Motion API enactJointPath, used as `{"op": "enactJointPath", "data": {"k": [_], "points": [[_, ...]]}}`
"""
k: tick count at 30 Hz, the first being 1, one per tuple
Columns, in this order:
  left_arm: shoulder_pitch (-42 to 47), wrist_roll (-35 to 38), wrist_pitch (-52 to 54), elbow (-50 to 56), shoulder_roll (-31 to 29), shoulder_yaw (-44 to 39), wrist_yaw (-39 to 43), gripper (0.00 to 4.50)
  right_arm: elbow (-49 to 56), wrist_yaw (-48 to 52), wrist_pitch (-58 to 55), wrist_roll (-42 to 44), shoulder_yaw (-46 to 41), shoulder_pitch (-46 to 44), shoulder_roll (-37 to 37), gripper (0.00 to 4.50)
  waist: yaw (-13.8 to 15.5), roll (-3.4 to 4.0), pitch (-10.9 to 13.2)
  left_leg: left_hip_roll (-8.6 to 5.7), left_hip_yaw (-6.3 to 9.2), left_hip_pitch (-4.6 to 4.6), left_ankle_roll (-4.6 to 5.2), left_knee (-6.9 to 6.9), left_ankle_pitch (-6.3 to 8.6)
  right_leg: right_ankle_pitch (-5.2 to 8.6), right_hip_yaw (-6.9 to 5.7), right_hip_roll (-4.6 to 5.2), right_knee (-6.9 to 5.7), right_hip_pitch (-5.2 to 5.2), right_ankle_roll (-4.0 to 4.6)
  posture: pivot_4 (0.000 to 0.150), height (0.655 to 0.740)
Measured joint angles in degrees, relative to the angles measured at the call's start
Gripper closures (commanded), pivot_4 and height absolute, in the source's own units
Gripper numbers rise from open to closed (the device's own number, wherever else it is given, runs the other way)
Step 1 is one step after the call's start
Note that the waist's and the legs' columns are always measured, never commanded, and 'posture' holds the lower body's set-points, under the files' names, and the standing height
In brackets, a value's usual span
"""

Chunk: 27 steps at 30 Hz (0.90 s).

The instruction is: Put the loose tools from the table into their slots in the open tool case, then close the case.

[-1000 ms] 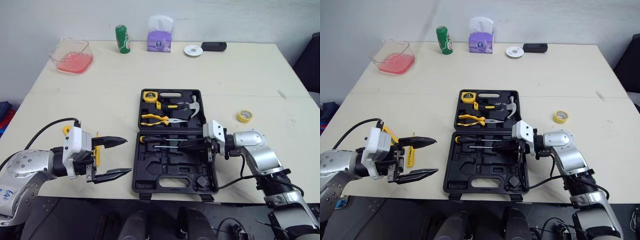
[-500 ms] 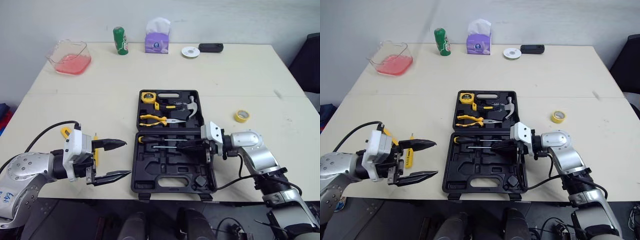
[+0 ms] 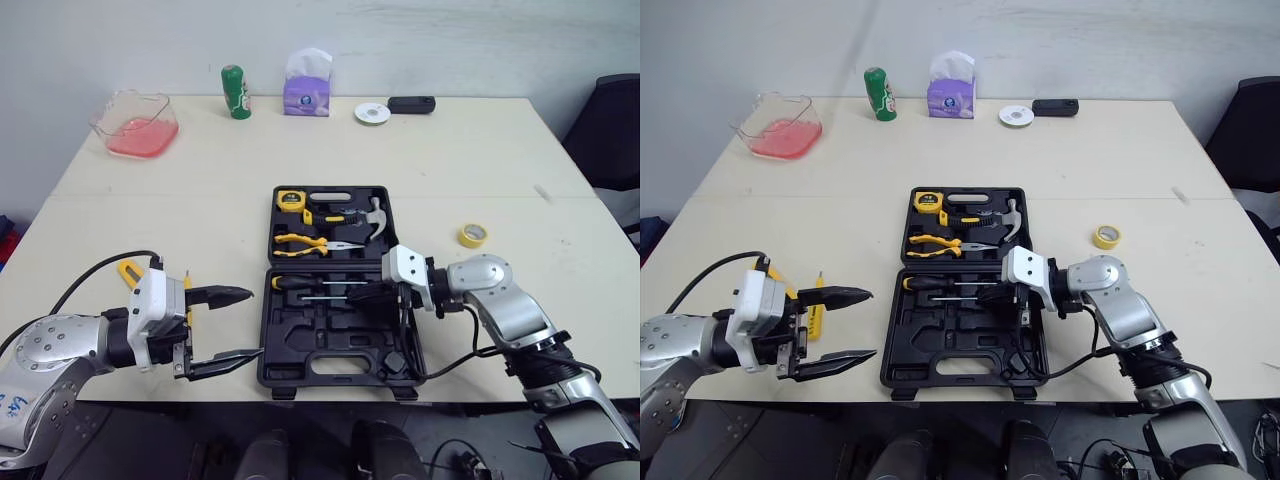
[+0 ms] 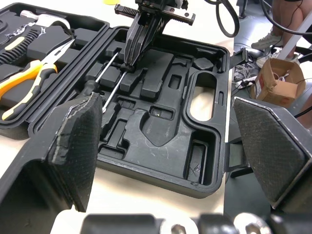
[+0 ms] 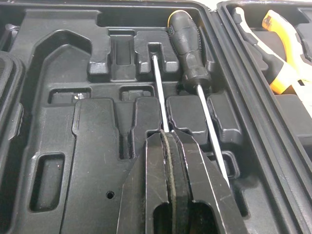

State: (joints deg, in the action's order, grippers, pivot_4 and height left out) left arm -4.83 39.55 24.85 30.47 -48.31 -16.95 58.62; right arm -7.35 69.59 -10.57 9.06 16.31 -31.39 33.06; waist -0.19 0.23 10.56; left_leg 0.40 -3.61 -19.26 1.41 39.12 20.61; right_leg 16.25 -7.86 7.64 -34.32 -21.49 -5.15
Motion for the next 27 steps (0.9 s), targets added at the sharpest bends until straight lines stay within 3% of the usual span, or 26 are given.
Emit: {"op": "enactJointPath", "data": {"k": [5,10,13,20,27], "points": [[-0.04,-0.28,-0.56,-0.20,0.00,-0.92,-0.16,0.00,-1.74,0.17,5.64,2.95,-3.57,2.38,-1.50,4.48,0.00,0.12,0.15,0.01,-0.06,-0.13,0.02,-0.01,0.02,0.00,0.02,0.00,0.02,-0.13,0.00,0.150,0.7400],[-2.04,-0.45,-0.97,-3.82,-0.01,-6.37,-0.33,0.00,2.48,4.35,2.12,13.11,-11.74,6.02,2.60,4.48,0.10,0.57,0.46,-0.01,-0.16,-0.95,0.13,0.05,-0.03,-0.01,0.02,-0.01,-0.31,-0.97,-0.02,0.150,0.7400],[-3.69,-0.54,-1.18,-7.14,1.28,-10.62,-1.56,0.00,5.16,4.62,-1.41,16.44,-17.90,7.87,8.76,3.53,0.17,0.57,0.47,0.00,-0.21,-1.11,0.14,0.02,-0.09,-0.01,-0.04,-0.06,-0.27,-1.12,-0.02,0.150,0.7400],[-10.44,-4.83,-7.41,-14.95,3.33,-21.70,-3.45,0.00,-2.63,-0.10,5.09,13.66,-31.00,15.14,16.83,0.01,0.15,0.48,0.49,0.02,-0.50,-1.10,0.30,0.01,0.03,-0.08,0.04,-0.08,-0.05,-1.09,-0.15,0.150,0.7400],[-14.90,-7.84,-11.94,-25.10,6.06,-30.84,-6.93,0.00,-22.78,-5.34,20.50,11.24,-41.85,18.29,19.34,0.01,-0.03,0.46,0.49,0.07,-0.67,-0.96,0.29,0.00,0.08,-0.08,0.24,-0.05,0.11,-1.11,-0.14,0.150,0.7400]]}}
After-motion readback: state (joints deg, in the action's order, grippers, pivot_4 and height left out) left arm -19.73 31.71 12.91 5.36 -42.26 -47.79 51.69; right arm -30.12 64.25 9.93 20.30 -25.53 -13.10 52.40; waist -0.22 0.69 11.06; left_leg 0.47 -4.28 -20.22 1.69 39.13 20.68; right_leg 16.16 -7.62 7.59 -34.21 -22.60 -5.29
